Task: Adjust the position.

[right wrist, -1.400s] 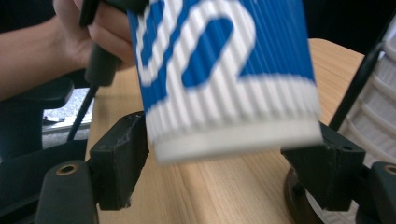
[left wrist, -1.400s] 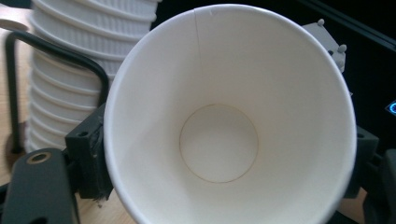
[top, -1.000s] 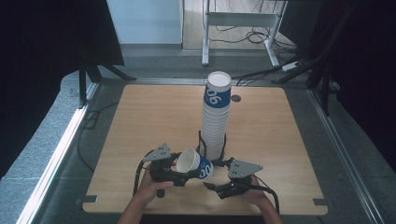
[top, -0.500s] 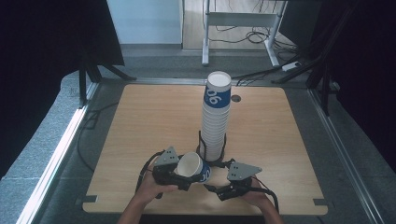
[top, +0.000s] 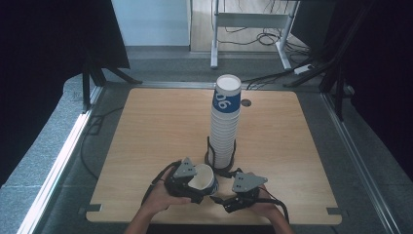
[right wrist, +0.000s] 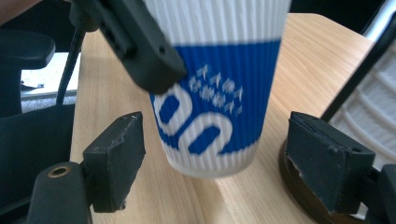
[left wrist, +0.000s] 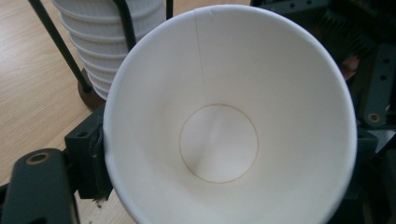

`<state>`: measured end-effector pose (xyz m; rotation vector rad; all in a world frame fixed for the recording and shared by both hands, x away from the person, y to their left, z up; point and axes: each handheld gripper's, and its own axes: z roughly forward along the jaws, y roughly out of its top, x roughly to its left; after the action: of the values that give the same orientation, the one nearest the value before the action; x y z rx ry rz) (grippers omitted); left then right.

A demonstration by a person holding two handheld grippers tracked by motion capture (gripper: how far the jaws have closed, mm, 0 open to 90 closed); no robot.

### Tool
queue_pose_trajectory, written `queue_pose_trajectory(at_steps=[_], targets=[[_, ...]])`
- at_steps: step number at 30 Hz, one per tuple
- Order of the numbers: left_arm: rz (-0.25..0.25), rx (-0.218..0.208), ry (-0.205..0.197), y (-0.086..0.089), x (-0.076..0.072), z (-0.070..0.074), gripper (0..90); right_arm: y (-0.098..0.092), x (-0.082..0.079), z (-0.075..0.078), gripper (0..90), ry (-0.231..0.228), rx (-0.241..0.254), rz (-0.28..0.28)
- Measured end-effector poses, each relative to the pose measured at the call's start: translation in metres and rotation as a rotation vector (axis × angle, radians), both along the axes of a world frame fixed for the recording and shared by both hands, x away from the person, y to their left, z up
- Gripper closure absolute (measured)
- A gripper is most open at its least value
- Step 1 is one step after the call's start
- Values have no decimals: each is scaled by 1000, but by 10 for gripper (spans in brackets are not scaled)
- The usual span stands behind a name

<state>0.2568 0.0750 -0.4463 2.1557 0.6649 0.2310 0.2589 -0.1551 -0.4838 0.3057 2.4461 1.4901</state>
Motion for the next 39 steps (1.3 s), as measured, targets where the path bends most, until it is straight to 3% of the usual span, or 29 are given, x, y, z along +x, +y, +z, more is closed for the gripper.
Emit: queue_pose_trajectory(at_steps=[1, 5, 10, 16, 29, 30, 31, 33, 34, 35, 39], targets=[[1, 50, -26, -4, -3, 1, 164, 3, -1, -1, 202, -4, -17, 9], [-19, 125, -90, -12, -12, 4, 163, 10, -3, -4, 204, -15, -41, 20], [-48, 191, -104, -19, -18, 5, 162, 17, -7, -8, 216, -37, -67, 23], [-59, 215, -101, -22, -19, 3, 160, 23, -9, -11, 257, -81, -104, 19], [-48, 192, -118, -21, -17, 0, 139, 22, -8, -13, 270, -101, -104, 12], [-37, 177, -128, -21, -17, 1, 139, 22, -8, -13, 271, -100, -96, 9], [-19, 133, -133, -20, -17, 4, 113, 19, -6, -12, 272, -92, -72, -5], [-14, 119, -133, -19, -17, 5, 90, 17, -5, -12, 272, -85, -59, -10], [10, 84, -128, -16, -18, 10, 80, 13, -2, -12, 272, -52, -20, -17], [10, 84, -128, -16, -18, 10, 77, 13, -2, -12, 272, -52, -20, -17], [31, 16, -130, -7, -19, 18, 72, 3, 3, -9, 272, -20, 60, -52]])
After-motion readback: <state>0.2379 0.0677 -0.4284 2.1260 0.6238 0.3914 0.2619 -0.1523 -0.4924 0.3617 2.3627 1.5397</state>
